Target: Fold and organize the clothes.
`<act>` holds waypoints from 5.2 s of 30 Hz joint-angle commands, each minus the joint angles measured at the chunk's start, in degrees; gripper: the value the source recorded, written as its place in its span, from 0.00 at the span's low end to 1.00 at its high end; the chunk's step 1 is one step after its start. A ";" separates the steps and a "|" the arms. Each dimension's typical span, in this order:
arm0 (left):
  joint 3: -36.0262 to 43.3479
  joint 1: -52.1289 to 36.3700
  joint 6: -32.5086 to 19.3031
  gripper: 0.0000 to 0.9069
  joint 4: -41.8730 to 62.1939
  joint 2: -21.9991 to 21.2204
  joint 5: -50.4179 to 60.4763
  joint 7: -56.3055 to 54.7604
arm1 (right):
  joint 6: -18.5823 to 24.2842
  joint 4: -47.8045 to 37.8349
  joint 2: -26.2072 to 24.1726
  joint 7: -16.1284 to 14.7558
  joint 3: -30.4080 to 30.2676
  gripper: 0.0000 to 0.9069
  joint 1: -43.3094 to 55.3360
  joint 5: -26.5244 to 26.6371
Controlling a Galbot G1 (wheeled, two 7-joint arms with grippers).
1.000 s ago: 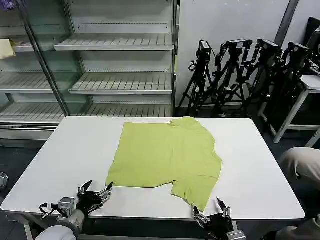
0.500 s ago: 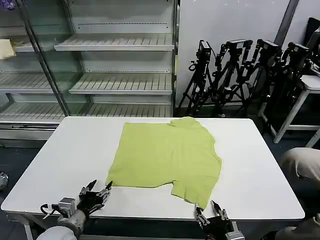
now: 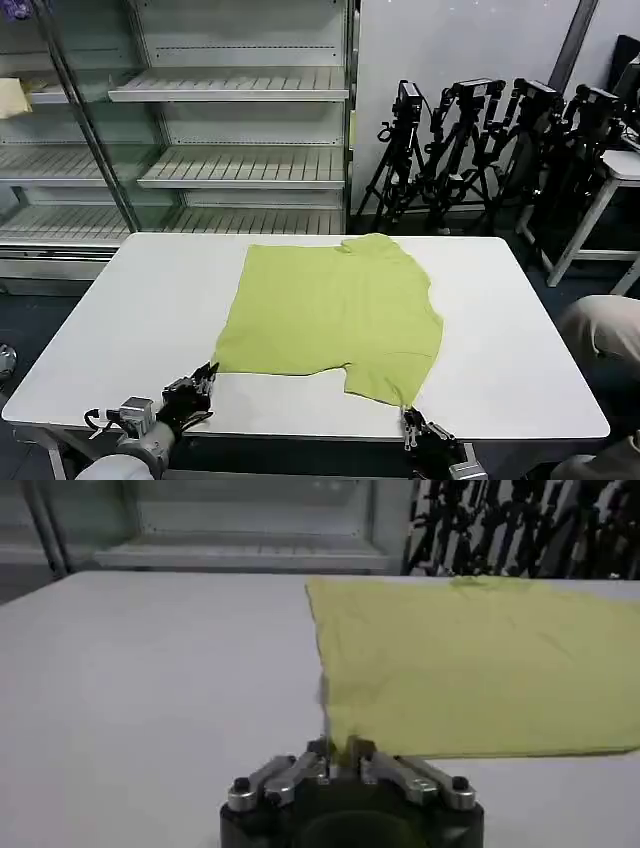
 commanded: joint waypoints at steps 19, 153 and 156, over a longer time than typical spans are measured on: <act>1.21 -9.62 0.08 0.02 -0.11 0.64 -3.44 -0.17 | 0.95 0.38 -0.52 -1.81 4.60 0.00 7.49 4.36; 4.46 -12.56 0.14 0.01 9.46 4.86 -1.30 4.73 | -5.62 -12.79 -2.01 -12.53 11.47 0.00 18.70 10.44; 3.39 -9.71 0.13 0.01 7.43 5.33 -1.41 5.01 | -5.63 -11.09 -1.84 -12.58 11.93 0.00 16.54 9.92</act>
